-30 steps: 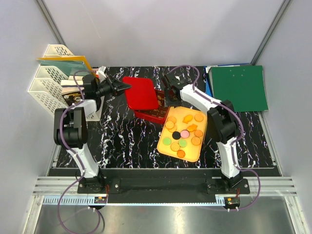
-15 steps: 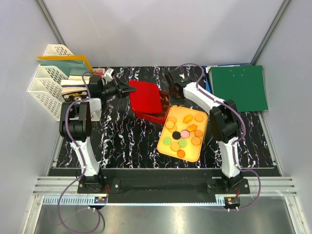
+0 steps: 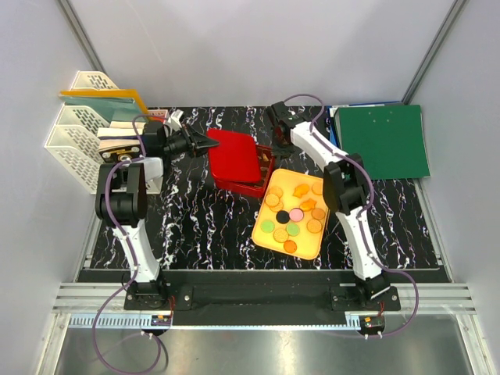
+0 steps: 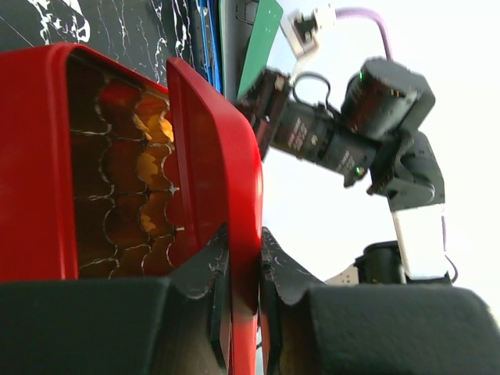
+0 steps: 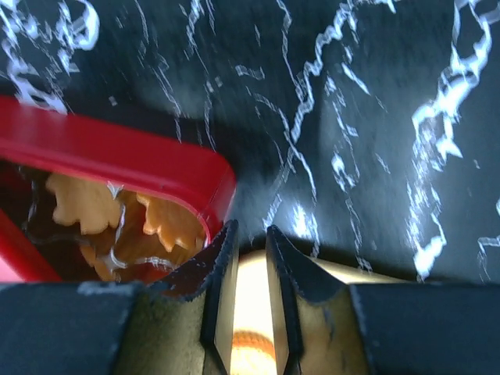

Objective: Pack the cookies

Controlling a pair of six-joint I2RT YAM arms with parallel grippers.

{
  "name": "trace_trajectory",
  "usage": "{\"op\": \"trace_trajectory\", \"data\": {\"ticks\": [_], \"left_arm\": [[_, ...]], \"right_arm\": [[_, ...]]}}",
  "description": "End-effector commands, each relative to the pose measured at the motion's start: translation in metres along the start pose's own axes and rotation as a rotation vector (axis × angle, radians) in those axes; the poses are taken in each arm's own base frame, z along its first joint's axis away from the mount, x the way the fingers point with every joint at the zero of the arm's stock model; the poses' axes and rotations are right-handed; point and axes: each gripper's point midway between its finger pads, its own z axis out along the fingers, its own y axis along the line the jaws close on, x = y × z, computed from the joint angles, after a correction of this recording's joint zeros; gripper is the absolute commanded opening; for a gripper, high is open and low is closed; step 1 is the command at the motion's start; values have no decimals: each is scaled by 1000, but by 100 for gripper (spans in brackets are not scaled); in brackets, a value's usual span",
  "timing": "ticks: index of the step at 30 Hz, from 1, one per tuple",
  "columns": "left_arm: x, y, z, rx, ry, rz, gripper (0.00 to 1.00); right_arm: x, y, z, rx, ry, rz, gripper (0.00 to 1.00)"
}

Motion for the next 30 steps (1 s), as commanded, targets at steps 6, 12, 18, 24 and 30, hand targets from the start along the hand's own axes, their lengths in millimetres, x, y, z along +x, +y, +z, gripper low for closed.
{"op": "trace_trajectory", "data": {"ticks": [6, 12, 18, 24, 30], "left_arm": [[9, 2, 3, 14, 38, 36, 9], [9, 15, 4, -31, 46, 38, 12], [1, 34, 11, -66, 58, 2, 21], [2, 55, 14, -124, 73, -39, 35], [5, 73, 10, -232, 76, -52, 45]], "right_arm": [[-14, 37, 13, -161, 28, 18, 29], [-19, 47, 12, -203, 22, 22, 34], [-45, 41, -26, -179, -69, 28, 43], [-53, 36, -52, -171, -107, 19, 45], [-49, 29, -53, -150, -100, 9, 45]]}}
